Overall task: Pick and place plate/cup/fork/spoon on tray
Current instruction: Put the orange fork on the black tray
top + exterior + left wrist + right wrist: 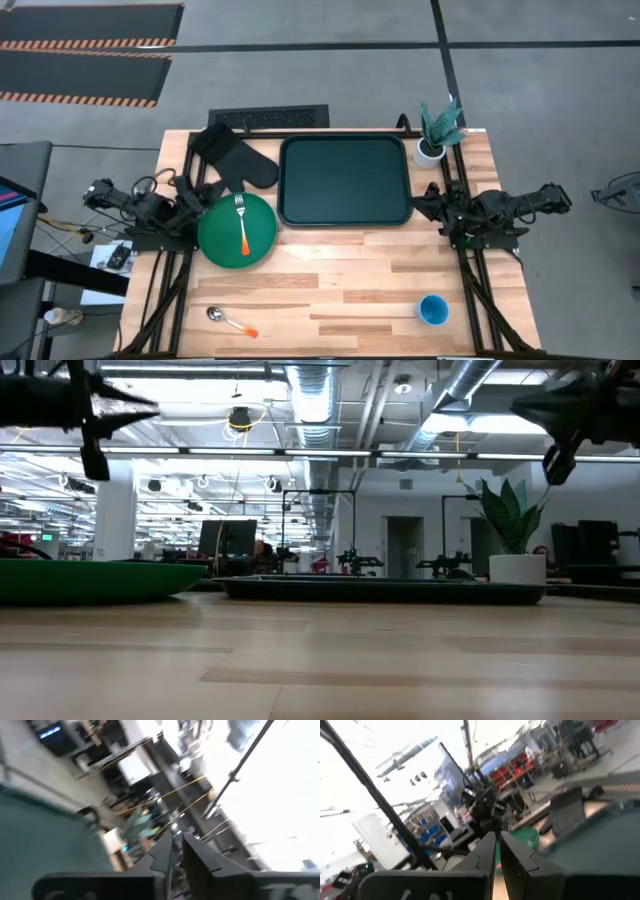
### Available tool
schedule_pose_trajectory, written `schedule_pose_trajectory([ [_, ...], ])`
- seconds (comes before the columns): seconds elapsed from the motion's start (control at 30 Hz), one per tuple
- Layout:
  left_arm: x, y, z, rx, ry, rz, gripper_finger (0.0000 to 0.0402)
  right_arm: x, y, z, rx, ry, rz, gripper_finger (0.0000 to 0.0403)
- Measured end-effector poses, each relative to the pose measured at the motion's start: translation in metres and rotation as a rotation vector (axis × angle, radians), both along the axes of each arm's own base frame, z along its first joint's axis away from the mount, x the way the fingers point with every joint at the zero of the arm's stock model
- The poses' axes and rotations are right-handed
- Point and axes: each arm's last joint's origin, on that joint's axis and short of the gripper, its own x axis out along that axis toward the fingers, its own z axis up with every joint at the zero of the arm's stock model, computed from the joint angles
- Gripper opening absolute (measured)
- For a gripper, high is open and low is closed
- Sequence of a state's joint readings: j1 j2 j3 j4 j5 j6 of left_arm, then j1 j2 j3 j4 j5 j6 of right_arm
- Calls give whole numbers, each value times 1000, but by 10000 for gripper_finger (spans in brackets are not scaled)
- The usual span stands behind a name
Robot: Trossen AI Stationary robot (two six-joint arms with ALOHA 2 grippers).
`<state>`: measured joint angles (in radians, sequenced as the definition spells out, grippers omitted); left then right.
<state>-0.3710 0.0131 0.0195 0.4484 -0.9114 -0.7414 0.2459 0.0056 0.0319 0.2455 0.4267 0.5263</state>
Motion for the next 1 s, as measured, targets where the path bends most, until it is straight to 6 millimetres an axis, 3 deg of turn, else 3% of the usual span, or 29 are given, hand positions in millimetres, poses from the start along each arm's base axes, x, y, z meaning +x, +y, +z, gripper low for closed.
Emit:
schedule_pose_trajectory([
  [0.13, -9, 4, 34, 58, -89, 45, 91, -1, -1, 3, 8, -4, -28, 52],
  [0.3, -6, 3, 86, 207, -31, 109, 139, -1, -2, 3, 17, -1, -69, 52],
  [0.4, 12, -1, 111, 262, 158, 162, 155, -2, -2, 4, 19, -4, -72, 52],
  [0.5, 35, -8, 126, 205, 360, 183, 159, -2, -2, 4, 19, -3, -71, 52],
  [0.67, 60, -15, 114, -49, 667, 119, 151, -2, -2, 4, 19, -4, -71, 52],
  [0.9, 85, -27, 55, -470, 1133, 112, 133, -1, -2, 1, 9, 29, -71, 52],
  [1.0, 96, -33, 34, -550, 1276, 164, 132, -1, -2, 1, 7, 39, -71, 52],
])
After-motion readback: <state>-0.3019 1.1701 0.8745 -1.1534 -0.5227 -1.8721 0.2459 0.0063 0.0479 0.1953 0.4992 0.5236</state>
